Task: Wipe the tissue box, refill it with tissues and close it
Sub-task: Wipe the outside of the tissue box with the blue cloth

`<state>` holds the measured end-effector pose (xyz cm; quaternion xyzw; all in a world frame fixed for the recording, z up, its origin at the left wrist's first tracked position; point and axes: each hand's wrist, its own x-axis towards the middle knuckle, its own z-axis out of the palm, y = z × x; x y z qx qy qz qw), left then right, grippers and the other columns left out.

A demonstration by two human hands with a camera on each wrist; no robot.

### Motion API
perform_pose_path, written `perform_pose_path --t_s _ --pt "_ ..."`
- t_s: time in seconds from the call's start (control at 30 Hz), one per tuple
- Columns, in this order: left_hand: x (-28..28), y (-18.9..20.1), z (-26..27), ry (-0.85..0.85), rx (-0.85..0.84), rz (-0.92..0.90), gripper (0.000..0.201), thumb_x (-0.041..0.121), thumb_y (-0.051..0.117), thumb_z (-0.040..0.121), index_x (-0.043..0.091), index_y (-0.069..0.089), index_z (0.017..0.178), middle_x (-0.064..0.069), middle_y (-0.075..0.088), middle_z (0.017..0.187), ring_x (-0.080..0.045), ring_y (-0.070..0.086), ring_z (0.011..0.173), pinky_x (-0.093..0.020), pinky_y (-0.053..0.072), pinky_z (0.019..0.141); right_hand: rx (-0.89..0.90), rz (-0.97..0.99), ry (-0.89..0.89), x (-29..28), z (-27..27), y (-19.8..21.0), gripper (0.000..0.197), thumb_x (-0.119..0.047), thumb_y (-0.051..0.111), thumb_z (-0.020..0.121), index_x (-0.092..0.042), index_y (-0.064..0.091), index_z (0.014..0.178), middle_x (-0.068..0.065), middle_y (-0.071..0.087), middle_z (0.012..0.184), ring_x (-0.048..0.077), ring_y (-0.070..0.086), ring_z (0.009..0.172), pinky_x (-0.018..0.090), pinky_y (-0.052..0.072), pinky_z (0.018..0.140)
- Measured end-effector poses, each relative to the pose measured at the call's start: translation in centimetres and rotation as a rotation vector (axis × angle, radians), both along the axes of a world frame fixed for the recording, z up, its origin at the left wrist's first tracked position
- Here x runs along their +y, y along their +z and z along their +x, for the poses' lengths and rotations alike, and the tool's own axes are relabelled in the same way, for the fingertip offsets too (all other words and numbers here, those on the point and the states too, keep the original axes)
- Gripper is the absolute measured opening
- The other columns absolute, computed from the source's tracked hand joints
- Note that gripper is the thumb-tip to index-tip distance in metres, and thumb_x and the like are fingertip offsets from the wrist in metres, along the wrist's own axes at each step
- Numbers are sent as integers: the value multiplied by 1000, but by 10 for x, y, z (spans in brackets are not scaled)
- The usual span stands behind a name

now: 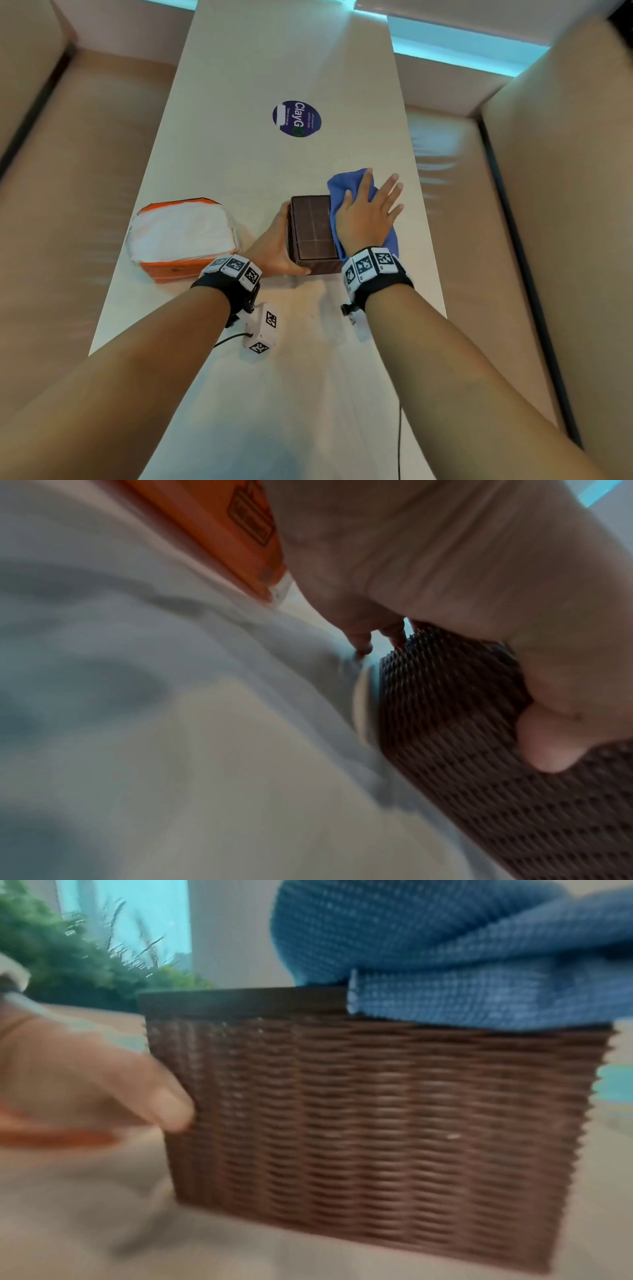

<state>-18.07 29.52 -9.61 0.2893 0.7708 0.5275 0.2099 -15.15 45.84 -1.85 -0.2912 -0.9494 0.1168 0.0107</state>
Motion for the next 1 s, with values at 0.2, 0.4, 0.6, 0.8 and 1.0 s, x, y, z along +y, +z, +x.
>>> perform_pose_path --t_s 0.2,0.4,0.6,0.8,1.0 --pt "3 0 0 13 17 11 126 55 87 46 26 12 143 -5 31 149 -18 39 135 -45 39 109 -24 26 206 -43 16 -1 62 -40 26 101 -18 0 152 19 -2 160 36 -3 148 50 2 120" --pt "2 -1 -2 -3 -51 8 124 52 88 48 32 11 143 0 33 150 -22 45 132 -45 40 108 -35 46 315 -19 13 1 59 -40 27 101 -22 5 153 13 -1 161 33 -3 148 52 5 120" --pt "2 0 -4 4 -40 -32 127 37 90 47 25 11 146 -3 39 140 -22 51 124 -50 46 101 -26 -1 72 8 8 0 57 -37 27 102 -23 6 153 12 -2 161 32 -6 149 55 2 119" --pt "6 6 -2 -5 -19 14 118 43 87 47 26 17 140 -6 39 140 -19 45 128 -44 42 106 -38 11 137 -28 16 1 59 -39 26 101 -20 2 153 15 2 161 34 -1 148 53 4 119" --pt "4 2 -3 2 -2 -34 133 53 84 48 16 6 149 -8 28 153 -22 36 138 -41 35 111 -32 32 441 -27 17 2 56 -39 28 100 -25 11 152 11 7 161 31 1 149 53 7 120"
